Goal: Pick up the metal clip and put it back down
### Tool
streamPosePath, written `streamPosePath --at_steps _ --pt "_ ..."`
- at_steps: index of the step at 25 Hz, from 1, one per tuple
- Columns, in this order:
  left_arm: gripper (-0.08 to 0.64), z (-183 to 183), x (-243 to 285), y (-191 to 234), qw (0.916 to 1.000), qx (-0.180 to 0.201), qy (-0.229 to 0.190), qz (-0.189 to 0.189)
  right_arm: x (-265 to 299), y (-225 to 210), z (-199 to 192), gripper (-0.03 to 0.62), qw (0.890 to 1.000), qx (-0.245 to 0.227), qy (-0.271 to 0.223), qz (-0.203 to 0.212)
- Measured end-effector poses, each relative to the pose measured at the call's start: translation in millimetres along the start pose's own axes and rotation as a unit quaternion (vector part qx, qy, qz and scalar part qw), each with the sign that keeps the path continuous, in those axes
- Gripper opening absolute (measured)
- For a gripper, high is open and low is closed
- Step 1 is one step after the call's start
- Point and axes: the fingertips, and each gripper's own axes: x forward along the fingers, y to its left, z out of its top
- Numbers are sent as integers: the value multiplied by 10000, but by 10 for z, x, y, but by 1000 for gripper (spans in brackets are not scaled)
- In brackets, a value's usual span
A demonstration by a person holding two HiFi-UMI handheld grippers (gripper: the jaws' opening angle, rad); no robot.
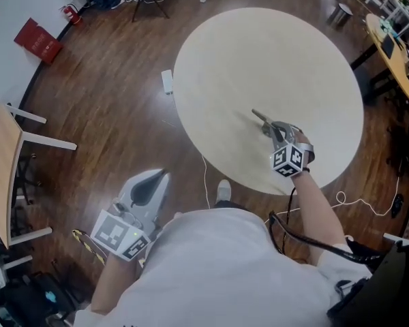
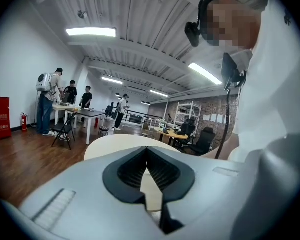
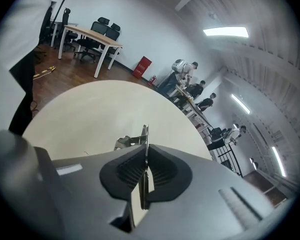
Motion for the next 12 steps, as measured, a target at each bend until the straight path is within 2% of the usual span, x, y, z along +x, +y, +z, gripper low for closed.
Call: streamPosePath --at_steps 12 --pt "-2 49 242 -98 9995 61 283 79 310 314 -163 8 9999 -127 -25 37"
